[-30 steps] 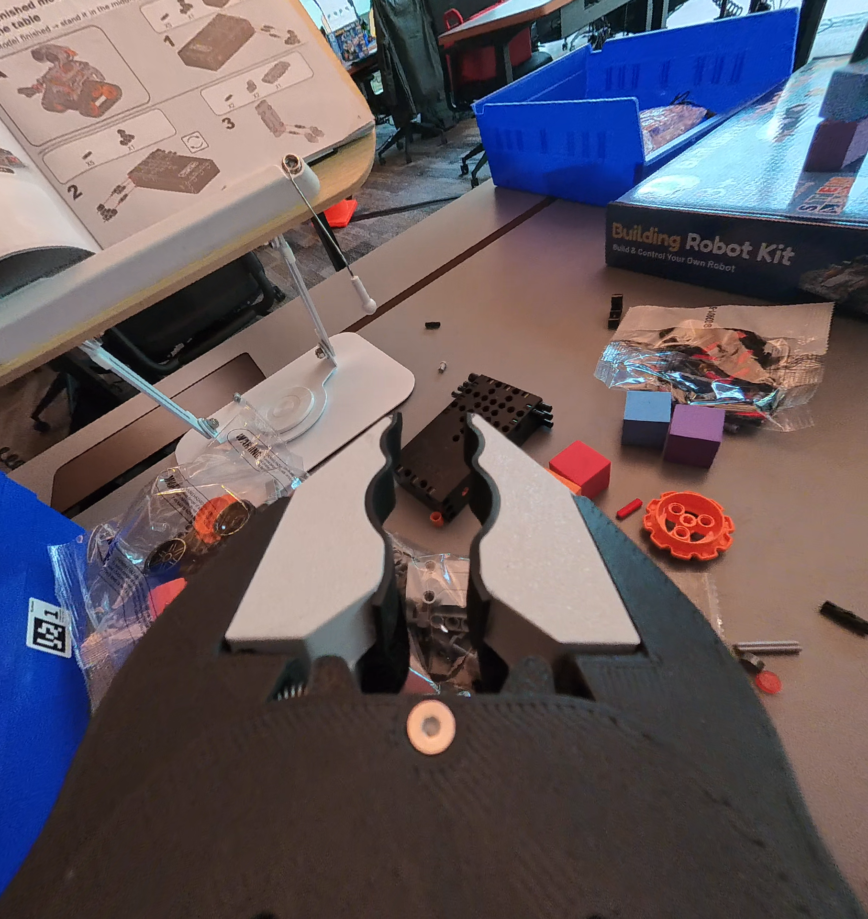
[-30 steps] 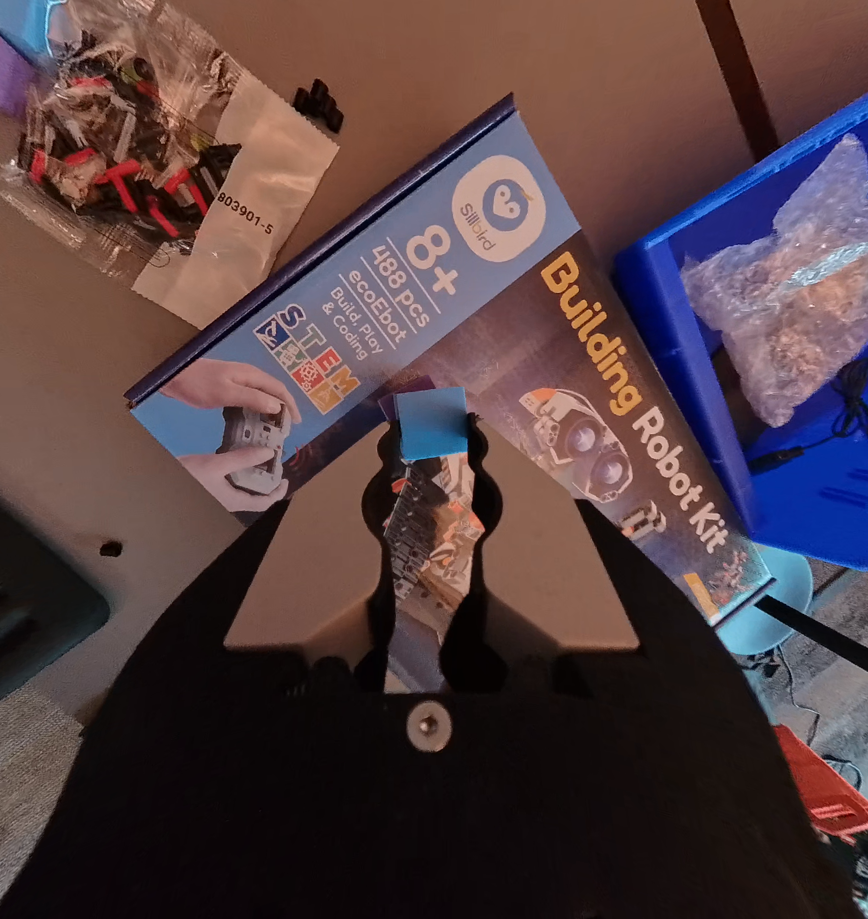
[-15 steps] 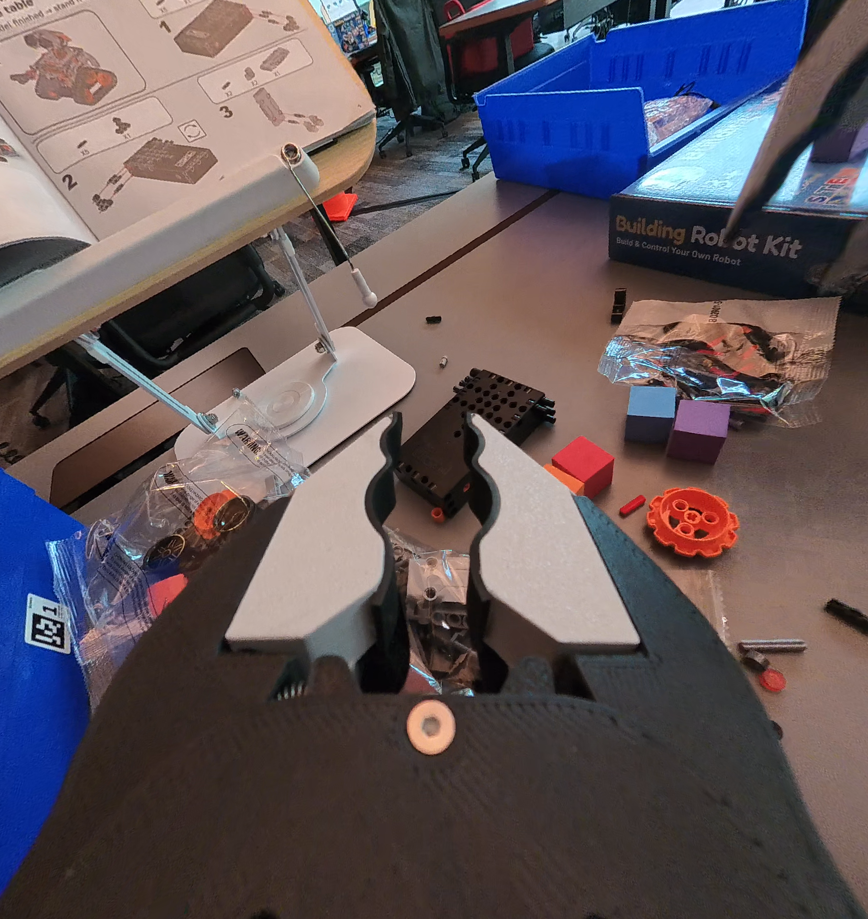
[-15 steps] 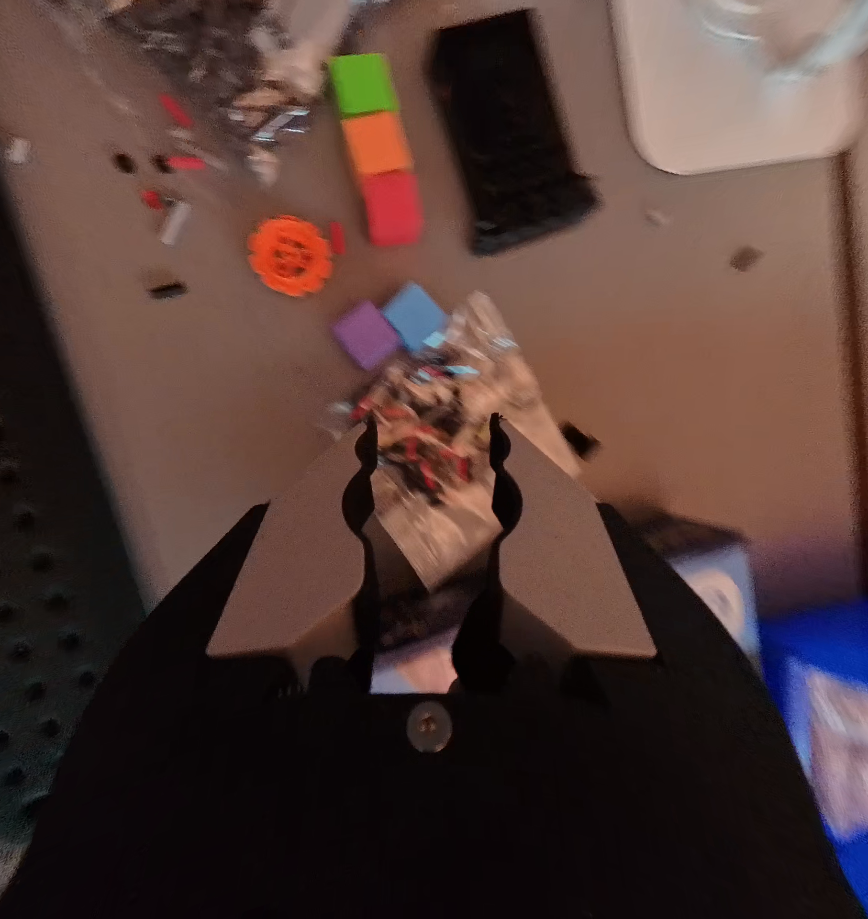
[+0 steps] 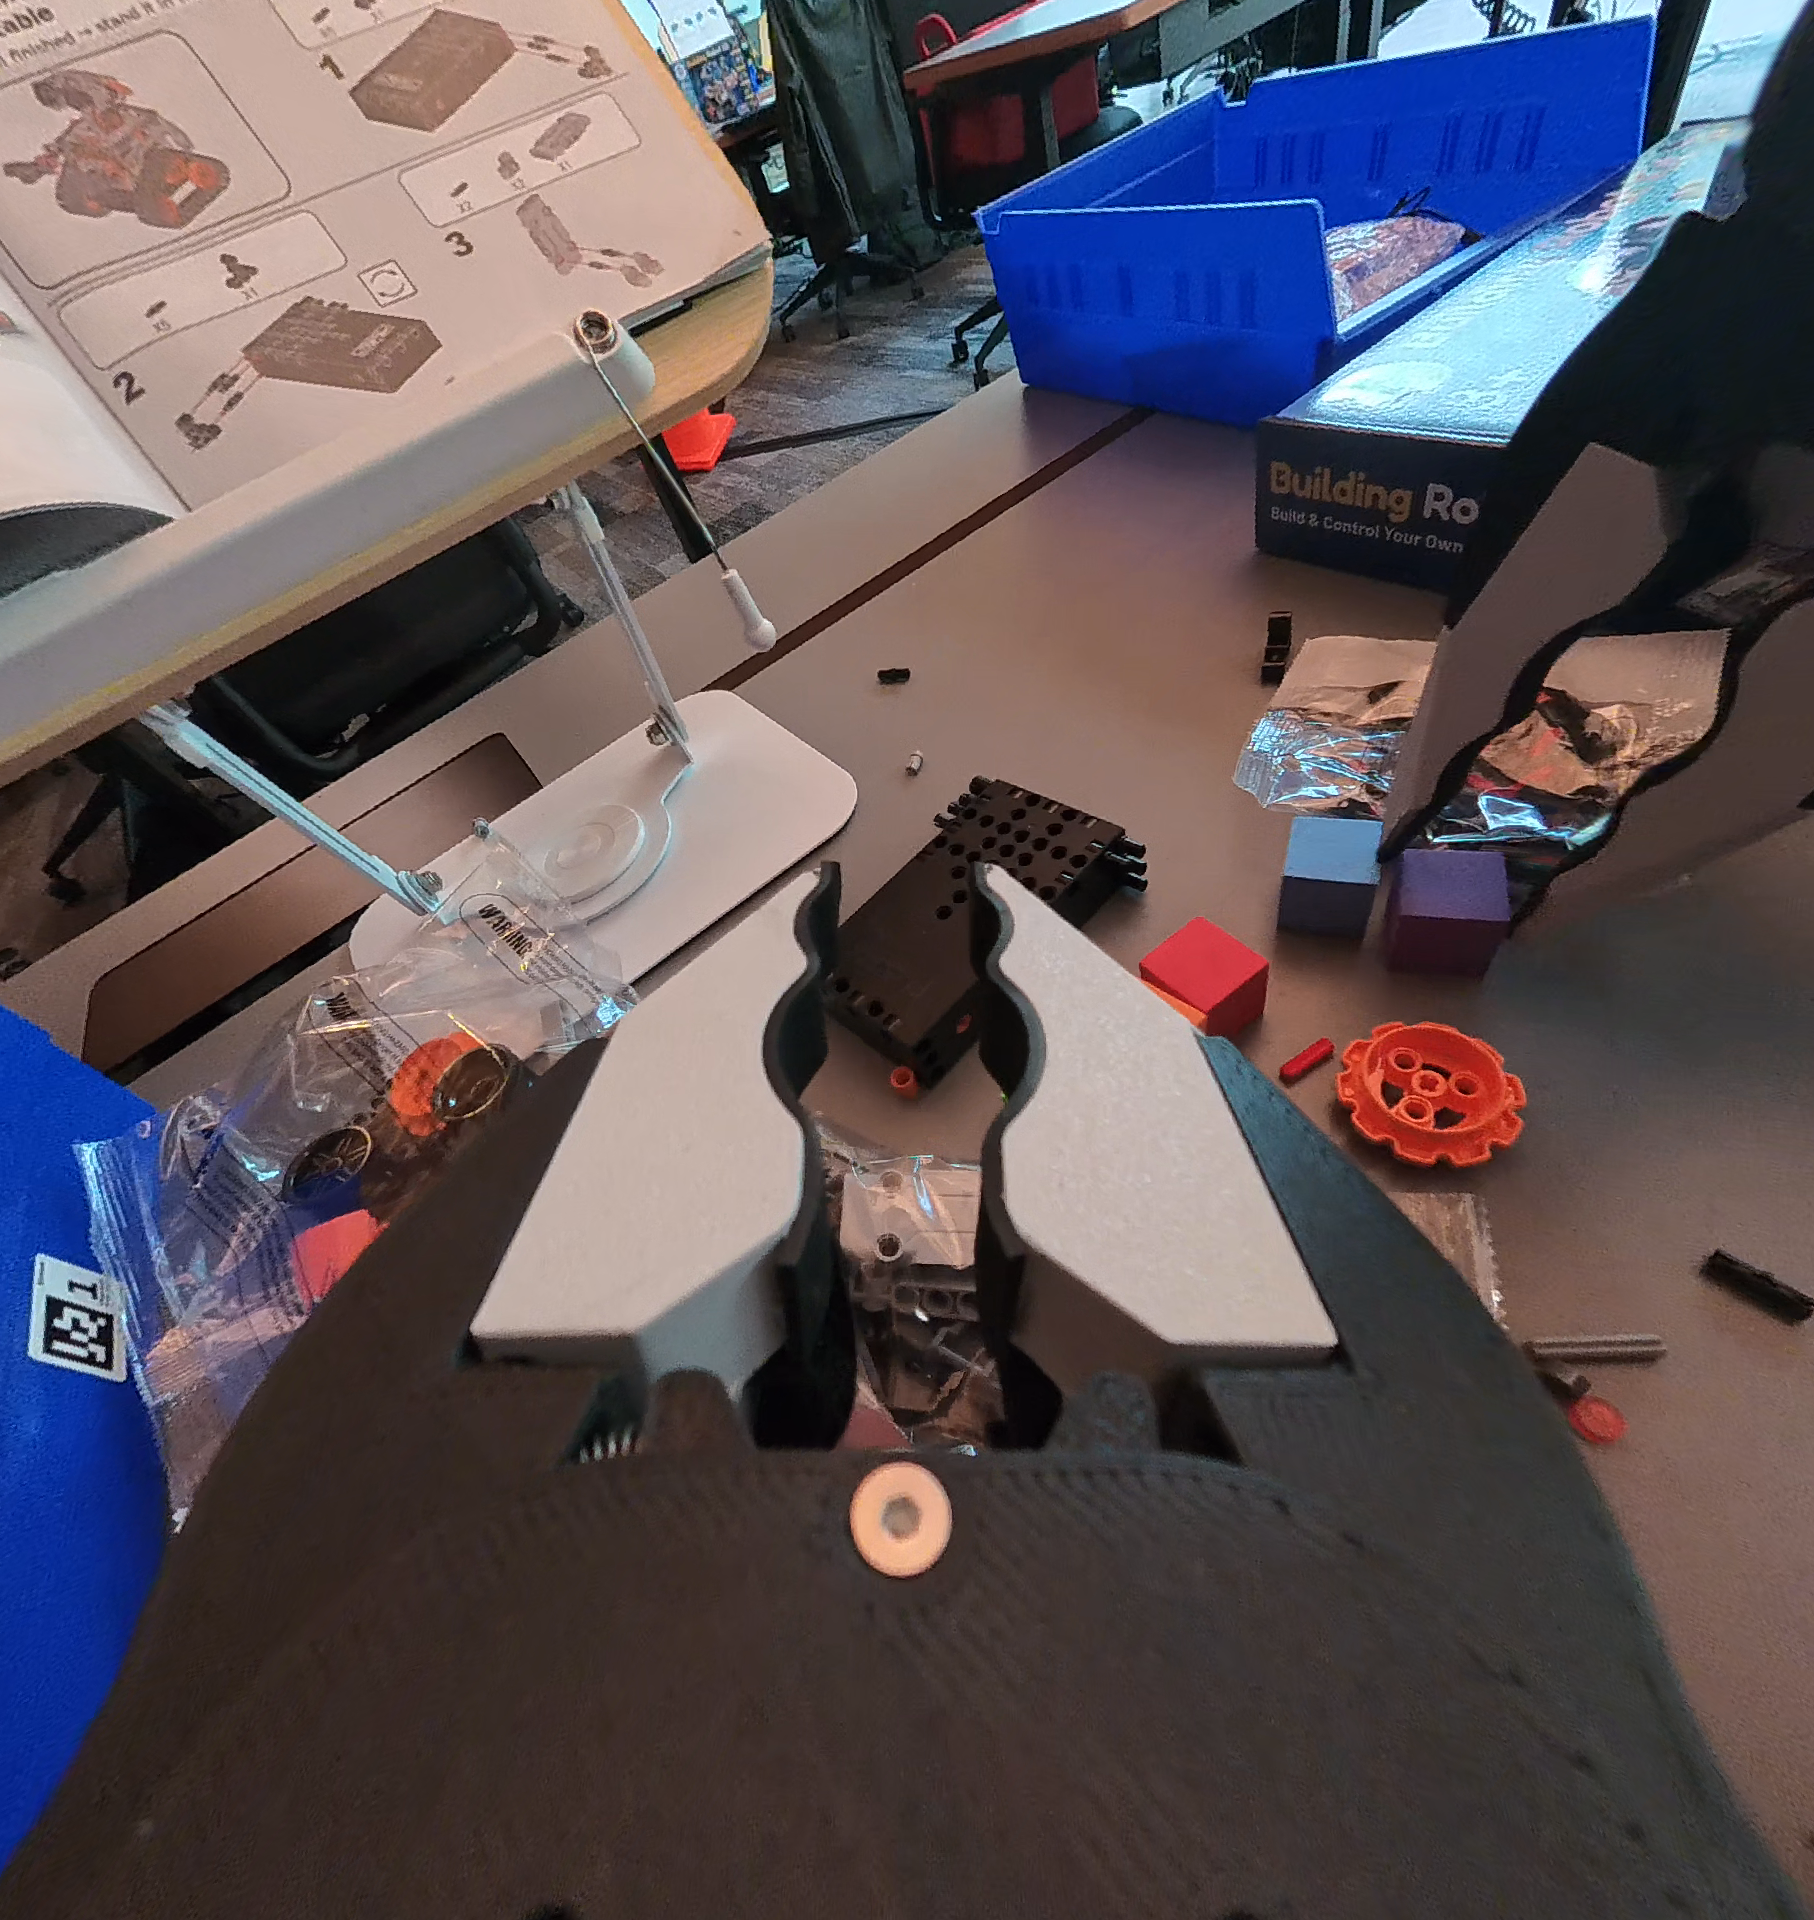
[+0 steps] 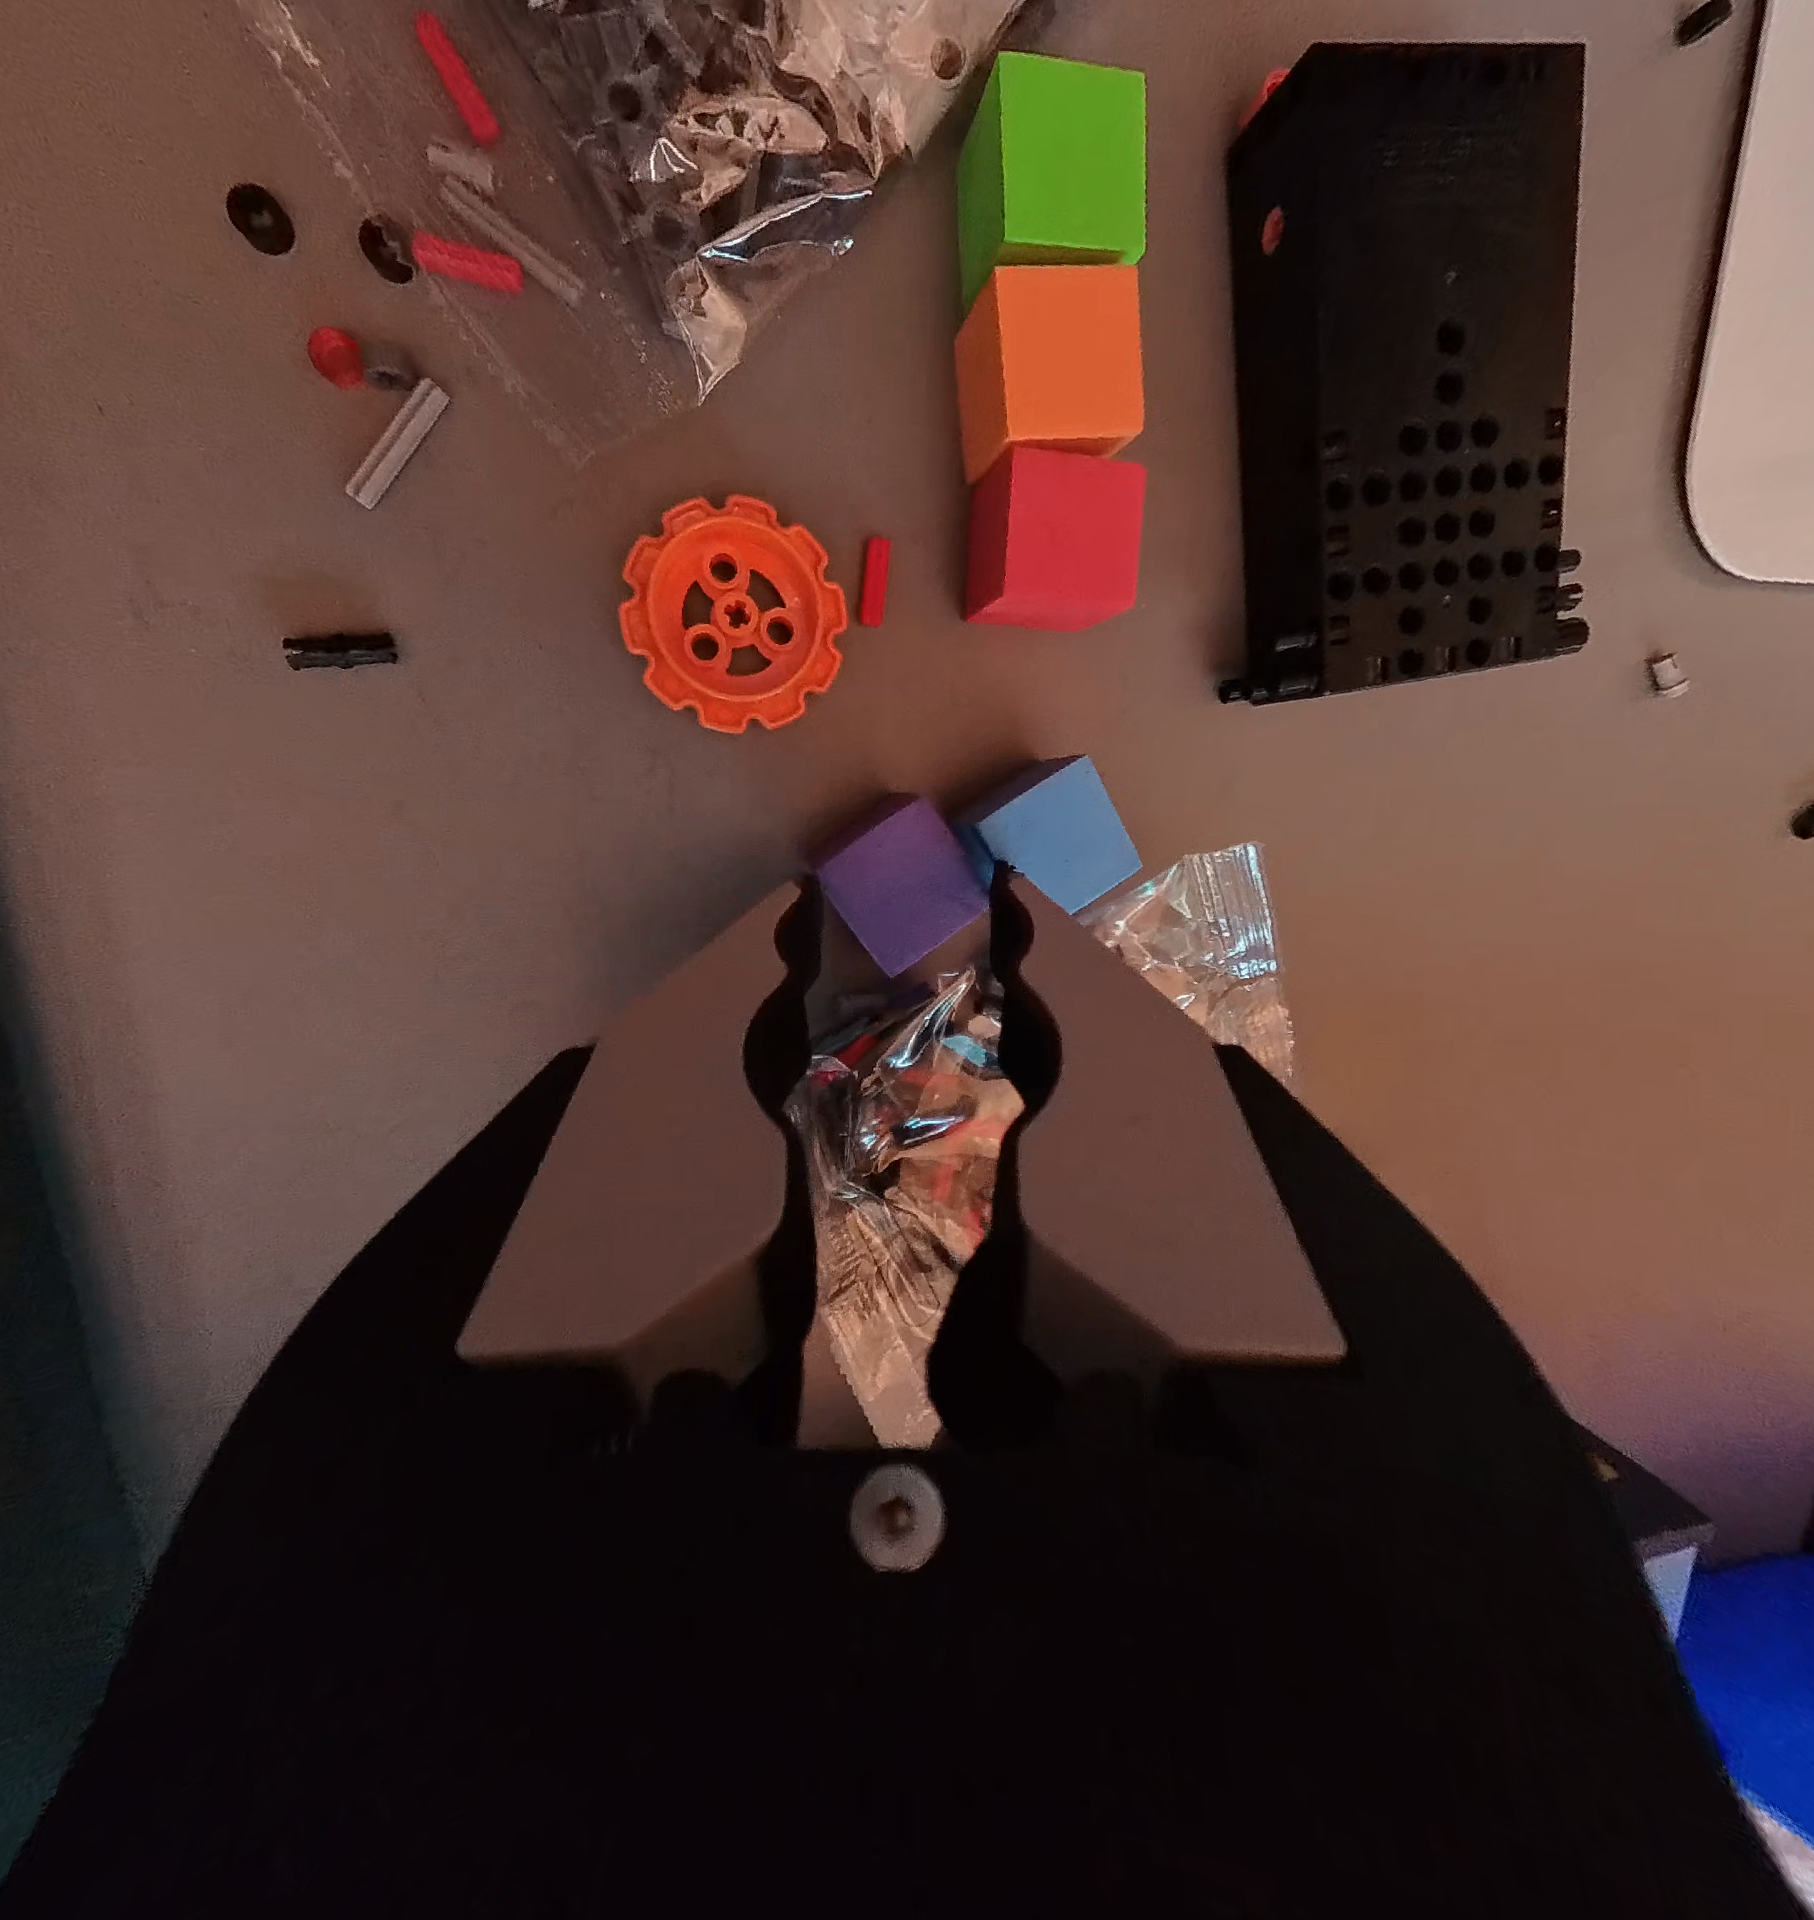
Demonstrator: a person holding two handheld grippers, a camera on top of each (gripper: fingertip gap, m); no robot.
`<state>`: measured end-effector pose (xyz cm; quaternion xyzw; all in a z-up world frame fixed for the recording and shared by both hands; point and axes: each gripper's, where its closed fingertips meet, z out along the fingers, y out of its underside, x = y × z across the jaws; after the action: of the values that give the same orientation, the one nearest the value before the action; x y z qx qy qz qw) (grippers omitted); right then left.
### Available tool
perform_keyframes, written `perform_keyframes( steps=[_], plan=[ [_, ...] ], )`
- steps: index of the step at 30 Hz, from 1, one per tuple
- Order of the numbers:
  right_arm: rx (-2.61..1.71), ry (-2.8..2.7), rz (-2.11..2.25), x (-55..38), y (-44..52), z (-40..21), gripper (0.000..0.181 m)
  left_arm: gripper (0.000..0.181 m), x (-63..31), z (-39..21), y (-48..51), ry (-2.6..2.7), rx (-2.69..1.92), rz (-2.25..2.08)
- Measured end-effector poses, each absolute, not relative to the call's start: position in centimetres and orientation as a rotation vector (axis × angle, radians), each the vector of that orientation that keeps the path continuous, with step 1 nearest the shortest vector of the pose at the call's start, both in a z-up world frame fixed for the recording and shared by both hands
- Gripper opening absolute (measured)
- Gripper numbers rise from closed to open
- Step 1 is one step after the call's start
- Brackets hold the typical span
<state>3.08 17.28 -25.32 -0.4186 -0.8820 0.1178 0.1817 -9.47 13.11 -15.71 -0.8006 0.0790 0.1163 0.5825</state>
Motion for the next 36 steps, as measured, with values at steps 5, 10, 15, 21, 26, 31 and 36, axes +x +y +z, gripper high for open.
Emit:
perform_keyframes(
  steps=[5, 10, 15, 21, 26, 31, 36],
  plan=[
    [-1.153, -2.512, 0.33, 3.5, 17.0, -25.4, 0.029, 0.023, -9.6, -15.9, 13.2, 0.18, -1.875, 0.27],
    [-1.155, -2.515, 0.34, 3.7, 16.7, -25.7, 0.032, 0.023, -9.6, -16.0, 13.2, 0.182, -1.878, 0.271],
    [-1.198, -2.459, 0.385, 4.1, 17.5, -24.0, 0.03, 0.023, -9.7, -15.8, 13.1, 0.177, -1.874, 0.273],
    [-1.414, -2.149, 0.251, 9.3, 27.5, -16.3, 0.03, 0.023, -9.5, -15.7, 13.1, 0.184, -1.869, 0.27],
    [-1.616, -1.963, 0.072, 15.8, 35.8, -12.4, 0.03, 0.023, -9.5, -15.8, 13.2, 0.187, -1.873, 0.272],
    [-1.734, -1.956, 0.088, 18.3, 38.0, -12.8, 0.03, 0.023, -9.6, -16.0, 13.2, 0.182, -1.88, 0.274],
    [-1.792, -2.005, 0.14, 18.4, 37.6, -14.5, 0.03, 0.023, -9.8, -16.3, 13.3, 0.18, -1.889, 0.275]
  ],
)
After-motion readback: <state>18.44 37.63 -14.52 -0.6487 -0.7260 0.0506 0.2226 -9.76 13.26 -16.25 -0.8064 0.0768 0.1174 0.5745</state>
